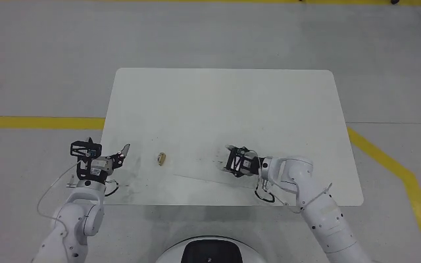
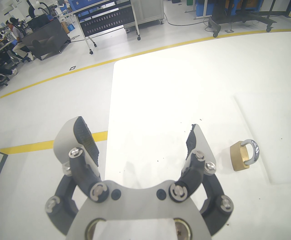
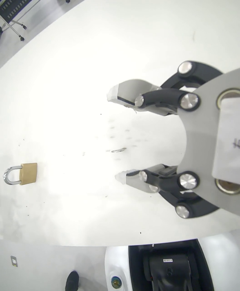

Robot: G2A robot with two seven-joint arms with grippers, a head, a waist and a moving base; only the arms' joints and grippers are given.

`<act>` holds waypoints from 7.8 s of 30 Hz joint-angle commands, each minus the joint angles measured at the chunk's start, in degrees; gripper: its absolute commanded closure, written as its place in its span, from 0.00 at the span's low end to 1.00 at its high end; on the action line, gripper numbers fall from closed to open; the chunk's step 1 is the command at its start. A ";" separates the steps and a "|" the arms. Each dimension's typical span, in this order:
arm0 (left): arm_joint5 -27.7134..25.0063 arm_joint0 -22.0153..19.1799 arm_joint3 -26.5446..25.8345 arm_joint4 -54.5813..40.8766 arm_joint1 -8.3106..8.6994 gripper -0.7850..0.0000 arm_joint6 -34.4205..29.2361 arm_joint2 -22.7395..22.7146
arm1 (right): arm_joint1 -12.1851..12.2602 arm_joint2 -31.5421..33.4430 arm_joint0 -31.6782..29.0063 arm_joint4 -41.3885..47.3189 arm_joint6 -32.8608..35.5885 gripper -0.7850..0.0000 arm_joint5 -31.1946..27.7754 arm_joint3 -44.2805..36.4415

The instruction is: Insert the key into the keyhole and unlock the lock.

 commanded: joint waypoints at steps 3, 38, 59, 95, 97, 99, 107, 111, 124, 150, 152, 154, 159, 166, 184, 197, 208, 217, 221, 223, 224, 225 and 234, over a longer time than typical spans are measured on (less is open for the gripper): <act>0.00 0.00 0.00 0.00 0.00 0.00 0.00 0.00 | -0.33 -2.24 1.80 0.63 2.60 0.47 -0.50 0.95; 0.00 0.00 0.00 0.00 0.00 0.00 0.00 0.00 | 1.73 4.86 -3.02 6.30 -15.55 1.00 0.54 0.08; -0.06 -0.03 -0.22 -0.26 -0.02 0.00 0.25 -0.01 | 2.66 8.88 -3.08 15.88 -34.24 1.00 -11.09 8.51; -28.41 -21.23 -3.10 -82.42 4.72 0.24 -56.37 10.97 | 4.84 -8.12 9.83 77.69 0.53 1.00 -11.09 12.38; -27.78 -22.16 -3.38 -79.61 4.49 0.34 -54.55 13.10 | 5.05 -8.89 10.30 79.69 2.65 1.00 -11.09 12.15; -27.20 -22.89 -3.72 -76.71 4.29 0.38 -52.84 14.95 | 5.17 -9.44 10.80 81.21 4.25 1.00 -11.09 12.25; -24.37 -25.72 -1.80 -73.73 3.60 0.43 -47.53 19.63 | 5.50 -10.13 11.66 85.21 7.85 1.00 -11.09 12.64; -23.87 -27.28 -0.35 -74.18 3.35 0.51 -46.86 21.29 | 5.67 -9.91 11.61 86.69 9.22 1.00 -11.09 12.53; -22.89 -29.91 1.49 -73.30 2.62 0.60 -43.52 25.56 | 5.40 -10.20 12.04 88.77 12.40 1.00 -11.09 13.40; -21.91 -31.39 3.32 -71.40 2.23 1.00 -40.72 27.46 | 4.49 -10.38 13.19 90.49 16.96 1.00 -11.09 15.26; -22.08 -31.33 3.30 -71.22 2.27 1.00 -40.57 27.26 | 4.44 -10.30 13.25 90.68 17.24 1.00 -11.09 15.37; -22.26 -31.23 3.33 -70.88 2.32 1.00 -40.36 26.99 | 4.39 -10.24 13.26 90.83 17.56 1.00 -11.09 15.51; -22.47 -31.03 3.45 -70.25 2.43 1.00 -39.68 26.31 | 4.33 -10.01 13.29 91.11 18.57 1.00 -11.09 15.72; -22.58 -31.03 3.77 -70.01 2.51 1.00 -39.20 25.72 | 4.17 -10.14 13.46 91.37 20.13 1.00 -11.09 16.28; -23.44 -30.72 4.10 -68.98 2.76 0.08 -38.85 24.67 | 3.69 -10.27 14.08 91.12 21.48 1.00 -11.09 17.31; -36.29 -16.86 -3.00 -64.27 6.77 0.02 -43.89 1.80 | 4.39 -6.49 12.22 94.26 21.45 1.00 -11.09 16.66; -29.24 -3.54 -15.76 -21.81 7.59 0.00 -44.17 -1.14 | 4.39 -6.49 12.22 94.26 21.45 1.00 -11.09 16.66; -17.13 -10.88 -10.86 -8.23 6.41 0.11 -47.08 12.45 | 4.39 -6.49 12.22 94.26 21.45 1.00 -11.09 16.66; -14.33 -13.22 -8.78 -6.67 5.96 0.25 -48.49 15.44 | 4.39 -6.49 12.22 94.26 21.45 1.00 -11.09 16.66; -13.17 -14.17 -7.81 -7.19 5.75 0.34 -49.20 16.32 | 4.39 -6.49 12.22 94.26 21.45 1.00 -11.09 16.66; -12.77 -14.64 -7.48 -7.23 5.67 0.39 -49.42 16.64 | 4.39 -6.49 12.22 94.26 21.45 1.00 -11.09 16.66; -12.36 -15.09 -7.18 -7.17 5.59 0.45 -49.68 17.02 | 4.39 -6.49 12.22 94.26 21.45 1.00 -11.09 16.66; -11.07 -15.42 -7.06 -8.20 5.32 0.52 -48.34 17.33 | 4.39 -6.49 12.22 94.26 21.45 1.00 -11.09 16.66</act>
